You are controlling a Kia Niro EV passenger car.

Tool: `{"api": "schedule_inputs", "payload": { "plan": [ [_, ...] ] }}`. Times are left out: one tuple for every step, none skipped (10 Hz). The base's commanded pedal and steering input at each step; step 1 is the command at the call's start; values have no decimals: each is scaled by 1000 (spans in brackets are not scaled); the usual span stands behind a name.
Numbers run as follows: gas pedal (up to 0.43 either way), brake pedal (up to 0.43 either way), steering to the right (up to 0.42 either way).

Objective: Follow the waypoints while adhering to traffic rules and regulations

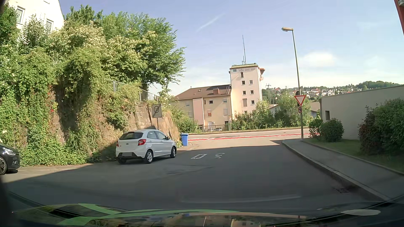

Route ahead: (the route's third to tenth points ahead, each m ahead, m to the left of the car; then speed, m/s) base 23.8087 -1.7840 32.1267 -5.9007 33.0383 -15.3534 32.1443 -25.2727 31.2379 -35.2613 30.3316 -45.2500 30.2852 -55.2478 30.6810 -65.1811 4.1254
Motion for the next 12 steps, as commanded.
{"api": "schedule_inputs", "payload": {
  "plan": [
    [0,122,89],
    [0,134,88],
    [0,146,85],
    [0,146,81],
    [0,140,74],
    [0,140,71],
    [0,146,72],
    [0,146,68],
    [0,152,60],
    [0,152,54],
    [0,152,53],
    [0,159,53]
  ]
}}
